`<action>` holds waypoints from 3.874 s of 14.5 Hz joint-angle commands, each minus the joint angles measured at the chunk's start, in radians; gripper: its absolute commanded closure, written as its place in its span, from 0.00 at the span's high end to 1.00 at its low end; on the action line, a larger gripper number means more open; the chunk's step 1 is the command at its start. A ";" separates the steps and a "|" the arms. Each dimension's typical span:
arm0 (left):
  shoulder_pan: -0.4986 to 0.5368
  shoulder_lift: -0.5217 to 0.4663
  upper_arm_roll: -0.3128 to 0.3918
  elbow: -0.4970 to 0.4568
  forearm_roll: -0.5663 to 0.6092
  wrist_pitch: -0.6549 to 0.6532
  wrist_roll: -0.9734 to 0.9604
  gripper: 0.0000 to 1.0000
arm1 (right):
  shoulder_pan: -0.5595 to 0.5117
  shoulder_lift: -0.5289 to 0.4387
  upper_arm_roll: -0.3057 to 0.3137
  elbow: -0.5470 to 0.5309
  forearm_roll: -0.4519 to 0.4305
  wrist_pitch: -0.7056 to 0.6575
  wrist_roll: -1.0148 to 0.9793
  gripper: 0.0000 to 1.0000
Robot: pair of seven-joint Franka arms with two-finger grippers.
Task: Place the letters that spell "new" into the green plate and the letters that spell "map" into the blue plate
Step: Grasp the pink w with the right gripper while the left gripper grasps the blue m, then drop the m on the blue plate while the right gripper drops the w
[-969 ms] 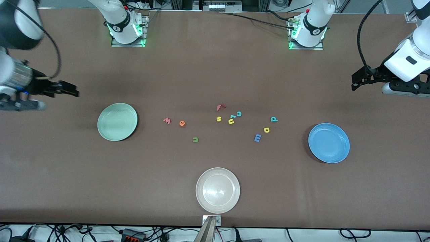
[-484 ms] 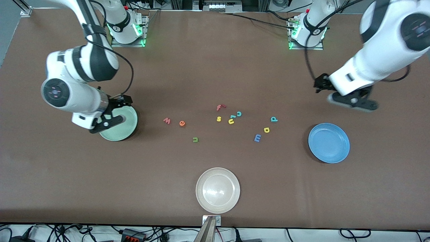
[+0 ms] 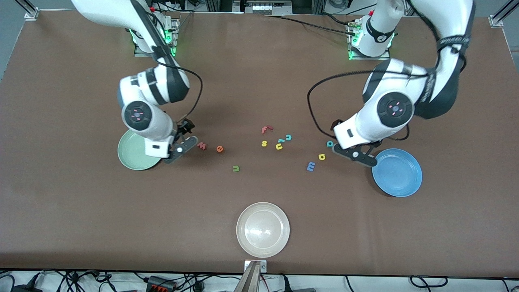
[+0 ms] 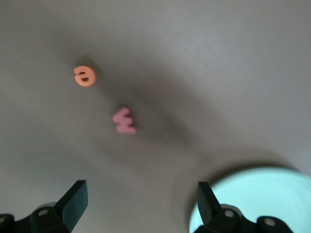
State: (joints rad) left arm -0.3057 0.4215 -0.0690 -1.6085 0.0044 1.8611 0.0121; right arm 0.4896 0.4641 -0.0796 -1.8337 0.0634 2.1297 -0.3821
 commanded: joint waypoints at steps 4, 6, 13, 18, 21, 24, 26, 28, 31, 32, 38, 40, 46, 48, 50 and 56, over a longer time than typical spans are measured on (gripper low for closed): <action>-0.061 0.131 0.005 0.004 0.006 0.236 -0.018 1.00 | 0.059 0.091 -0.011 0.008 0.003 0.120 -0.122 0.71; -0.087 0.155 0.006 -0.051 0.008 0.340 -0.066 1.00 | 0.075 0.111 -0.011 0.008 0.004 0.144 -0.165 0.69; -0.115 0.247 0.006 -0.151 0.016 0.645 -0.069 1.00 | 0.083 0.149 -0.011 0.008 -0.002 0.200 -0.213 0.66; -0.115 0.292 0.006 -0.143 0.017 0.688 -0.052 0.97 | 0.084 0.162 -0.012 0.007 -0.007 0.210 -0.227 0.64; -0.121 0.292 0.006 -0.148 0.017 0.687 -0.052 0.40 | 0.086 0.162 -0.012 -0.001 -0.007 0.208 -0.228 0.60; -0.121 0.293 0.006 -0.146 0.019 0.688 -0.038 0.21 | 0.086 0.160 -0.012 -0.016 -0.007 0.196 -0.227 0.51; -0.119 0.290 0.006 -0.148 0.019 0.679 -0.038 0.06 | 0.089 0.159 -0.012 -0.021 -0.007 0.196 -0.230 0.51; -0.116 0.274 0.006 -0.146 0.019 0.670 -0.043 0.04 | 0.087 0.159 -0.012 -0.021 -0.007 0.196 -0.241 0.51; -0.107 0.182 0.017 -0.139 0.019 0.494 -0.046 0.03 | 0.087 0.159 -0.012 -0.022 -0.007 0.196 -0.262 0.40; -0.101 0.153 0.026 -0.139 0.019 0.445 -0.043 0.03 | 0.087 0.159 -0.012 -0.022 -0.007 0.196 -0.277 0.33; 0.117 0.062 0.035 -0.139 0.043 0.192 0.116 0.04 | 0.086 0.151 -0.014 -0.021 -0.007 0.194 -0.287 0.09; 0.169 0.072 0.035 -0.139 0.098 0.197 0.224 0.04 | 0.084 0.131 -0.019 -0.016 -0.004 0.165 -0.278 0.07; 0.263 0.158 0.034 -0.148 0.147 0.276 0.356 0.33 | -0.009 0.018 -0.100 -0.013 -0.005 -0.028 -0.282 0.08; 0.273 0.161 0.031 -0.149 0.146 0.285 0.356 1.00 | -0.006 0.005 -0.166 -0.015 -0.005 -0.077 -0.281 0.08; 0.264 0.139 0.014 -0.148 0.144 0.262 0.344 1.00 | -0.008 0.010 -0.209 -0.028 -0.005 -0.088 -0.279 0.08; 0.258 0.108 -0.171 -0.140 0.134 0.221 0.038 1.00 | -0.046 0.064 -0.224 -0.081 -0.005 0.013 -0.273 0.13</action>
State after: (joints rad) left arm -0.0529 0.5441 -0.1877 -1.7447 0.1340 2.1002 0.1711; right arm 0.4561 0.5092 -0.3095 -1.8931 0.0577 2.1003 -0.6587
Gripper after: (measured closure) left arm 0.000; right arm 0.736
